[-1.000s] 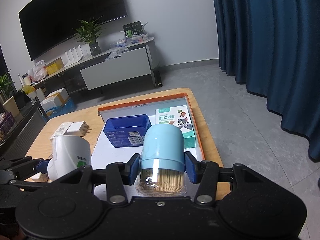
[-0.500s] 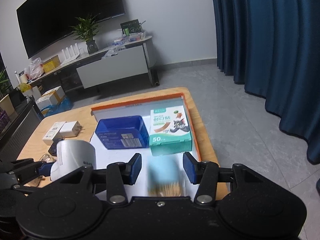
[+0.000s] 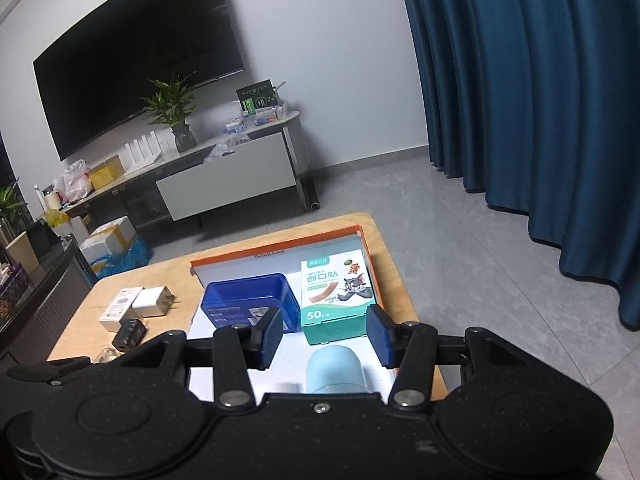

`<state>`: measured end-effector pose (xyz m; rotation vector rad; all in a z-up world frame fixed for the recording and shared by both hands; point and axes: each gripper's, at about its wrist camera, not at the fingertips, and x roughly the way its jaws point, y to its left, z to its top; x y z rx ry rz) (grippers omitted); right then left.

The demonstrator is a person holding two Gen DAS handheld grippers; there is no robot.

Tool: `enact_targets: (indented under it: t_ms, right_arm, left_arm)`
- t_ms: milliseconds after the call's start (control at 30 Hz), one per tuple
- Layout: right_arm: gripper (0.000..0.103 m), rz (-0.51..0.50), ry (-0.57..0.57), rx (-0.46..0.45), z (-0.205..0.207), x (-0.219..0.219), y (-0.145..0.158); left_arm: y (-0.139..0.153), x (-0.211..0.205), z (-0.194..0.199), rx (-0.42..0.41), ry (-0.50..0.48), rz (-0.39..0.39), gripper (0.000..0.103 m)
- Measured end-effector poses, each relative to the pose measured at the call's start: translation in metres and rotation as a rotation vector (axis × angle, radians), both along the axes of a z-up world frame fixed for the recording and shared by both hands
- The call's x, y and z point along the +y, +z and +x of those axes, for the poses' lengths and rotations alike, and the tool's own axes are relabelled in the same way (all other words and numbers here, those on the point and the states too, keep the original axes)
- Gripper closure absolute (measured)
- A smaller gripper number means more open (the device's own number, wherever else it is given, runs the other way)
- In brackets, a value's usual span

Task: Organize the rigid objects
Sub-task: 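Release the toothpick jar into the tray with the right gripper while left releases the plug beside it, then grasp the white socket adapter with the left gripper while right moves toward the white cube charger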

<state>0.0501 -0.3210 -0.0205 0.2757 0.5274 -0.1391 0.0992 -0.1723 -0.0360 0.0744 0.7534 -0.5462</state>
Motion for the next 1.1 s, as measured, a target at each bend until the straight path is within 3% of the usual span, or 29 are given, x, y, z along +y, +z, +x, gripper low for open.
enact_targets:
  t_ms: [367, 767, 1100]
  right_arm:
    - [0.033, -0.022, 0.044, -0.028, -0.021, 0.032, 0.015]
    - [0.029, -0.022, 0.148, -0.007, -0.022, 0.085, 0.012]
    - [0.029, -0.022, 0.227, 0.012, -0.013, 0.12, 0.009]
  left_arm:
    - [0.02, 0.048, -0.012, -0.025, 0.134, 0.019, 0.005]
    - [0.028, 0.107, -0.031, -0.04, 0.272, 0.075, 0.004]
    - [0.026, 0.141, -0.035, -0.039, 0.348, 0.073, 0.004]
